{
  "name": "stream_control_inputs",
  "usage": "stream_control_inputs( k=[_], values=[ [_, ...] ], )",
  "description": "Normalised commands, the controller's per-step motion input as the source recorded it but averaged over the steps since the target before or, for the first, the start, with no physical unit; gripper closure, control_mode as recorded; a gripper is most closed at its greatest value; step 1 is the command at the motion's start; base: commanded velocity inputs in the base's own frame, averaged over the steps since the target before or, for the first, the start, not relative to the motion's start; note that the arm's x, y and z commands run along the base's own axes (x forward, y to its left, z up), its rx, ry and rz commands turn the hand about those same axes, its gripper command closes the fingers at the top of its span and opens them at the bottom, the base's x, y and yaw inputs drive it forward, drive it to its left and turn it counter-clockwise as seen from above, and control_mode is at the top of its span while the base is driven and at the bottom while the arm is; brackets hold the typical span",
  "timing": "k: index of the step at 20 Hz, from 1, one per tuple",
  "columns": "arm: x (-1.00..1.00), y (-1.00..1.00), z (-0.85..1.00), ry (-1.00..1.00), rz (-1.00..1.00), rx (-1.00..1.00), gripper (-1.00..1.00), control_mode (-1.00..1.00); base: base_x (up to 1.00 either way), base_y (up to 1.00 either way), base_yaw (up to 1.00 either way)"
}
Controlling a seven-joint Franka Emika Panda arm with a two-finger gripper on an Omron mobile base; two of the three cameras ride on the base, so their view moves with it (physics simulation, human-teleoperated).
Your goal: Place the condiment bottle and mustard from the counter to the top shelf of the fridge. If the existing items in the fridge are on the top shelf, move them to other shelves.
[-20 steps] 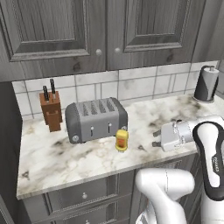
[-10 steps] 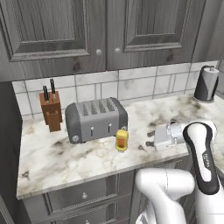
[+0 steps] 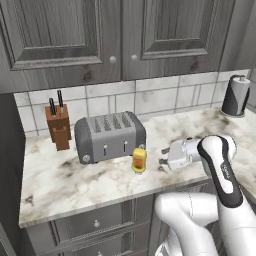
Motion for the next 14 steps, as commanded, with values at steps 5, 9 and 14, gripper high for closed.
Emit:
stream_control_inputs(
  k=[5,9,14],
  values=[
    [0.19,0.01,-0.16,0.0,0.07,0.0,-1.0,-1.0,0.0,0.0,0.0],
    [0.0,0.0,-0.29,0.0,0.15,0.0,-1.0,-1.0,0.0,0.0,0.0],
    [0.01,0.12,-0.18,0.0,0.08,0.0,-1.0,-1.0,0.0,0.0,0.0]
  ],
)
